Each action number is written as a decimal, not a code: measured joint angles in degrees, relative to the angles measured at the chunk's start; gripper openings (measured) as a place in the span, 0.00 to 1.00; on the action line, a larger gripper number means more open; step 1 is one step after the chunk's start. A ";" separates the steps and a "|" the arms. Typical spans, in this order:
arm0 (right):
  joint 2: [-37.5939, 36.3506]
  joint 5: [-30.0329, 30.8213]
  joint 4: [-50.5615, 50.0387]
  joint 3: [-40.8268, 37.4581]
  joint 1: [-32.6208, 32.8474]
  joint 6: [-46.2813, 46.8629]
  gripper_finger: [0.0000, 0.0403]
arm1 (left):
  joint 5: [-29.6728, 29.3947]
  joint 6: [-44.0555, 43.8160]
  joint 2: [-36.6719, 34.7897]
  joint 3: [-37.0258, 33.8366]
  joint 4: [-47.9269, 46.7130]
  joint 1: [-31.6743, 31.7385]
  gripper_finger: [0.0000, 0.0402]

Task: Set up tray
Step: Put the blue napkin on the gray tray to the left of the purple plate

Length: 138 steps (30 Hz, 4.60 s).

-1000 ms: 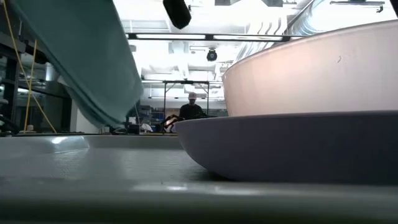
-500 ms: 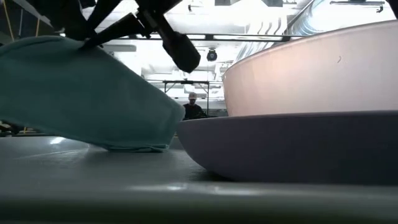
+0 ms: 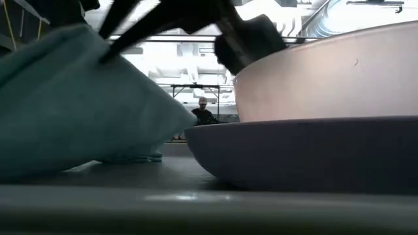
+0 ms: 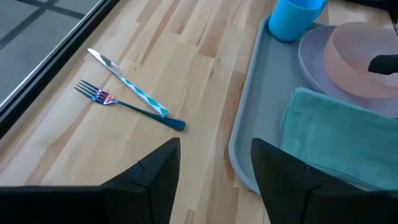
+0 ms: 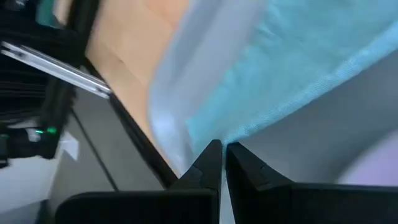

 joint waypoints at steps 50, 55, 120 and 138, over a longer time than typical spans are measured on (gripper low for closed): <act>5.76 -30.88 4.51 0.19 -11.65 -15.15 0.00 | -1.42 1.09 0.02 0.00 0.02 0.02 0.57; 5.94 -30.57 5.15 0.27 -11.48 -15.29 0.00 | -1.43 0.36 0.00 0.00 0.02 0.01 0.57; -20.21 -5.12 -42.39 0.19 -20.79 -42.56 0.00 | 23.07 -11.46 1.83 -11.06 0.28 -0.02 0.57; -42.55 15.84 -56.70 0.21 -18.57 -48.05 0.00 | 15.21 -40.43 13.51 -24.06 38.10 -14.86 0.57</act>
